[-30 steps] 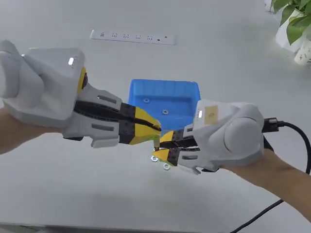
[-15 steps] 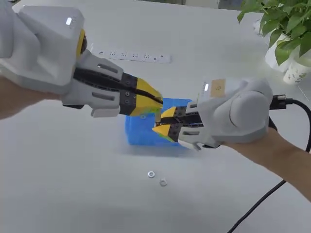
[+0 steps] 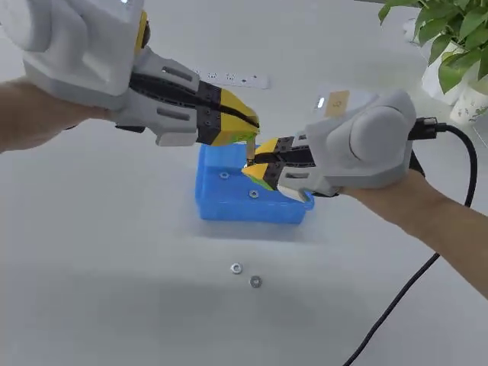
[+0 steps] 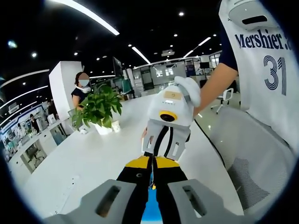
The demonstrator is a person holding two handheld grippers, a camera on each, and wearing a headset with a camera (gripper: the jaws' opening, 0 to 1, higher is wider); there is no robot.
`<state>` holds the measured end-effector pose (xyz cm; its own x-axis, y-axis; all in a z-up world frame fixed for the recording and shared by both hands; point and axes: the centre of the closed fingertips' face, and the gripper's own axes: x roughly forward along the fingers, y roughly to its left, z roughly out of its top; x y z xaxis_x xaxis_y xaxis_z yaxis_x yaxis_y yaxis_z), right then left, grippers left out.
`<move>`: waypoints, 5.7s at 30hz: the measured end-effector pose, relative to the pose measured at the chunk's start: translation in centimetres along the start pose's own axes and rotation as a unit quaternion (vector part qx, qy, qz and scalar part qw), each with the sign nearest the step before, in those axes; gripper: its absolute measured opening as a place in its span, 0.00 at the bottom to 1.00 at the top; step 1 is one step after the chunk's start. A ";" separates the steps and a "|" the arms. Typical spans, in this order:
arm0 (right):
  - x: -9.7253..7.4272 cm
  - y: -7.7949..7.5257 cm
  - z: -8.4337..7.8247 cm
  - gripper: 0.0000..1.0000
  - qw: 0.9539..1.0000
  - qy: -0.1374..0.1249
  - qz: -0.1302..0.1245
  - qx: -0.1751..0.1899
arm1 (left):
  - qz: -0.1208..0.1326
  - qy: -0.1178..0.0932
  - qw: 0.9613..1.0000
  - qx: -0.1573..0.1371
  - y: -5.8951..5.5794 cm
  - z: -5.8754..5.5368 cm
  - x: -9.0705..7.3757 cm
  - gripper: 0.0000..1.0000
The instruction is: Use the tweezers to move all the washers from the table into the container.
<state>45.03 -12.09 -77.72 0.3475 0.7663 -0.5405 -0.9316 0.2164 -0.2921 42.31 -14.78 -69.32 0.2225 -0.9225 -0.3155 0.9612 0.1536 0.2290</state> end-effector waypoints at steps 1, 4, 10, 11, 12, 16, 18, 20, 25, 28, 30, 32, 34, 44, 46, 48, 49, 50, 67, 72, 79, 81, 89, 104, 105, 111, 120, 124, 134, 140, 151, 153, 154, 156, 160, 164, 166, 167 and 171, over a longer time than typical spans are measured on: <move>0.1 -0.2 -0.1 0.09 1.000 -0.001 -0.001 0.003 | 0.001 0.000 1.000 0.000 0.1 -0.1 0.0 0.05; 0.9 -0.8 -0.6 0.09 1.000 0.003 -0.002 0.006 | 0.006 0.003 1.000 -0.007 0.9 -0.9 0.4 0.05; 2.3 -1.1 -2.0 0.09 1.000 0.013 0.008 0.025 | 0.006 0.014 1.000 -0.021 1.7 -2.7 1.0 0.05; 2.4 -1.1 -2.1 0.09 1.000 0.013 0.008 0.026 | 0.006 0.016 1.000 -0.022 1.7 -3.0 1.1 0.05; 2.6 -1.1 -2.4 0.09 0.999 0.017 0.010 0.032 | 0.007 0.019 0.999 -0.025 1.8 -3.4 1.2 0.05; 3.2 -0.8 -3.2 0.10 0.999 0.025 0.015 0.040 | 0.009 0.025 0.999 -0.036 1.9 -4.5 1.4 0.05; 3.4 -0.6 -3.6 0.10 0.999 0.030 0.016 0.042 | 0.010 0.027 0.999 -0.041 1.8 -5.0 1.4 0.05; 3.5 -0.4 -3.9 0.10 0.998 0.032 0.018 0.043 | 0.011 0.028 0.999 -0.045 1.8 -5.3 1.5 0.05; 3.7 -0.1 -4.2 0.10 0.998 0.034 0.023 0.055 | 0.013 0.029 0.998 -0.051 2.0 -5.7 1.6 0.05; 3.9 -0.2 -4.3 0.10 0.997 0.035 0.022 0.059 | 0.014 0.030 0.998 -0.051 2.1 -5.8 1.7 0.05; 4.0 -0.1 -4.3 0.10 0.997 0.036 0.023 0.060 | 0.013 0.031 0.998 -0.053 2.1 -5.9 1.7 0.05; 4.0 -0.1 -4.4 0.10 0.997 0.037 0.022 0.061 | 0.013 0.031 0.998 -0.054 2.2 -6.0 1.7 0.05; 4.0 0.0 -4.5 0.11 0.997 0.037 0.024 0.071 | 0.013 0.032 0.998 -0.054 2.3 -6.2 1.7 0.05; 3.9 -0.3 -4.6 0.12 0.996 0.042 0.016 0.077 | 0.018 0.037 0.998 -0.050 2.2 -6.3 1.7 0.05; 3.8 -0.4 -4.6 0.12 0.996 0.048 0.010 0.075 | 0.022 0.040 0.998 -0.045 2.3 -6.1 1.6 0.05; 3.7 -0.5 -4.1 0.12 0.996 0.042 0.011 0.076 | 0.026 0.034 0.998 -0.044 2.4 -5.7 1.5 0.05; 3.6 -0.5 -3.9 0.12 0.996 0.041 0.010 0.077 | 0.027 0.032 0.998 -0.044 2.5 -5.5 1.4 0.05; 3.5 -0.6 -3.7 0.12 0.996 0.040 0.008 0.076 | 0.028 0.031 0.998 -0.042 2.5 -5.3 1.3 0.05; -0.5 1.4 -1.0 0.14 0.997 -0.005 0.006 0.073 | 0.000 0.019 1.000 -0.009 -1.4 -1.0 -0.2 0.05; -1.9 3.6 -1.0 0.14 0.998 -0.007 0.017 0.066 | -0.022 0.020 1.000 -0.003 -3.9 -0.2 0.1 0.05; -2.9 6.8 -2.1 0.14 0.998 0.004 0.035 0.058 | -0.050 0.028 0.998 -0.005 -7.6 -0.1 1.5 0.05; -3.2 7.5 -2.5 0.14 0.997 0.008 0.039 0.059 | -0.057 0.029 0.998 -0.008 -8.4 -0.2 1.8 0.05; -3.2 10.0 -4.4 0.14 0.995 0.020 0.052 0.080 | -0.059 0.023 0.997 -0.036 -10.2 -1.8 2.3 0.05; -2.4 12.4 -6.3 0.14 0.993 0.034 0.069 0.090 | -0.040 0.019 0.996 -0.074 -11.8 -4.4 2.5 0.05; -2.3 12.5 -6.5 0.14 0.993 0.036 0.066 0.091 | -0.039 0.019 0.996 -0.076 -11.8 -4.5 2.5 0.05; -2.1 12.3 -7.1 0.14 0.993 0.041 0.058 0.092 | -0.043 0.016 0.995 -0.086 -11.8 -4.7 2.8 0.05; -1.9 11.8 -7.5 0.14 0.993 0.041 0.051 0.100 | -0.037 0.012 0.995 -0.096 -11.2 -5.0 3.1 0.05; -1.7 12.0 -7.7 0.14 0.992 0.042 0.057 0.104 | -0.042 0.015 0.994 -0.099 -11.3 -5.2 3.2 0.05; -1.5 12.3 -8.0 0.14 0.991 0.043 0.062 0.107 | -0.042 0.019 0.994 -0.099 -11.4 -5.6 3.4 0.05; -1.3 12.3 -8.2 0.14 0.991 0.046 0.062 0.109 | -0.043 0.018 0.993 -0.105 -11.4 -5.8 3.5 0.05; -1.3 12.7 -8.2 0.11 0.992 0.043 0.072 0.099 | -0.047 0.015 0.993 -0.110 -11.7 -5.7 3.6 0.05; -1.3 12.8 -8.2 0.11 0.991 0.043 0.075 0.104 | -0.047 0.015 0.993 -0.111 -11.8 -5.7 3.6 0.05; -1.2 12.7 -8.2 0.11 0.991 0.043 0.077 0.105 | -0.047 0.015 0.993 -0.111 -11.8 -5.7 3.6 0.05; -1.2 12.7 -8.2 0.10 0.991 0.043 0.079 0.103 | -0.047 0.015 0.993 -0.112 -11.7 -5.7 3.6 0.05; -1.2 12.8 -8.2 0.10 0.991 0.046 0.083 0.098 | -0.047 0.017 0.993 -0.110 -11.8 -5.7 3.5 0.05; -1.2 12.9 -8.1 0.10 0.991 0.048 0.083 0.095 | -0.045 0.019 0.993 -0.110 -11.8 -5.8 3.3 0.05; -1.3 12.9 -7.9 0.10 0.991 0.046 0.083 0.095 | -0.045 0.018 0.993 -0.111 -11.8 -5.7 3.0 0.05; -1.3 12.9 -7.8 0.10 0.991 0.046 0.082 0.095 | -0.043 0.018 0.993 -0.110 -11.7 -5.6 2.9 0.05; -1.4 12.6 -7.3 0.10 0.992 0.046 0.079 0.089 | -0.041 0.019 0.993 -0.107 -11.5 -5.1 2.5 0.05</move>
<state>33.59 -14.88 -86.38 0.1970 0.7429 -0.6398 -0.9763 0.2082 -0.0589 32.69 -17.08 -77.48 0.1440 -0.9219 -0.3597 0.9881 0.1540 0.0008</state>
